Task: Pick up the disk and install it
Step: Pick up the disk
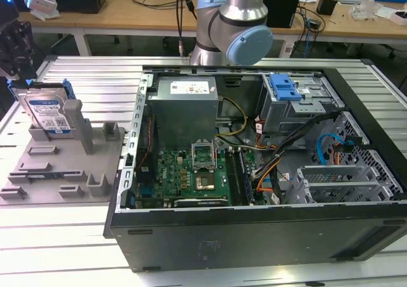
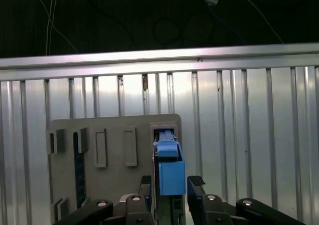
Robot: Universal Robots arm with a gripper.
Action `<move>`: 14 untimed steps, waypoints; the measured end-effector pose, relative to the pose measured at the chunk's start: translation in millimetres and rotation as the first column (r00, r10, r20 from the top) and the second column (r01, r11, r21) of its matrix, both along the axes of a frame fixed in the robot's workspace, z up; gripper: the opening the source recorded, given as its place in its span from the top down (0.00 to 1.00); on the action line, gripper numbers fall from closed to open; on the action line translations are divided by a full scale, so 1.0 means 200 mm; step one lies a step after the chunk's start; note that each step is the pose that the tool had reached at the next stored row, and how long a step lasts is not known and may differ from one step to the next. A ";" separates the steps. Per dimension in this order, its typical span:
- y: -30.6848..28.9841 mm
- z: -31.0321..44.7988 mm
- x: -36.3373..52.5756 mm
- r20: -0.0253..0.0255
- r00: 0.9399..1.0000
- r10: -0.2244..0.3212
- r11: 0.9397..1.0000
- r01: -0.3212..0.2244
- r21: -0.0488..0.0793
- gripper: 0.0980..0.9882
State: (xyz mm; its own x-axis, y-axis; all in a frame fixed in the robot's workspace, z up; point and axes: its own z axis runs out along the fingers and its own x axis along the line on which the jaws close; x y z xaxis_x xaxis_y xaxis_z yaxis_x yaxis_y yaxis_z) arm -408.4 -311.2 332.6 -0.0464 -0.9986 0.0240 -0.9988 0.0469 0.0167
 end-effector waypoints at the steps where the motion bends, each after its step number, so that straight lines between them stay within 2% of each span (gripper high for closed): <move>1: 0.000 -0.004 -0.001 0.000 1.000 0.000 1.000 0.000 0.000 0.64; 8: 0.000 -0.047 -0.012 0.000 1.000 0.000 1.000 0.000 0.000 0.64; 14: 0.000 -0.061 -0.015 0.001 1.000 0.000 1.000 0.000 0.000 0.64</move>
State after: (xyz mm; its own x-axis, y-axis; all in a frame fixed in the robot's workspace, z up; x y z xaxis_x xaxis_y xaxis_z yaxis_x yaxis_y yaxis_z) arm -411.4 -311.1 320.5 -0.0464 -0.9986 0.0239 -0.9988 0.0468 0.0153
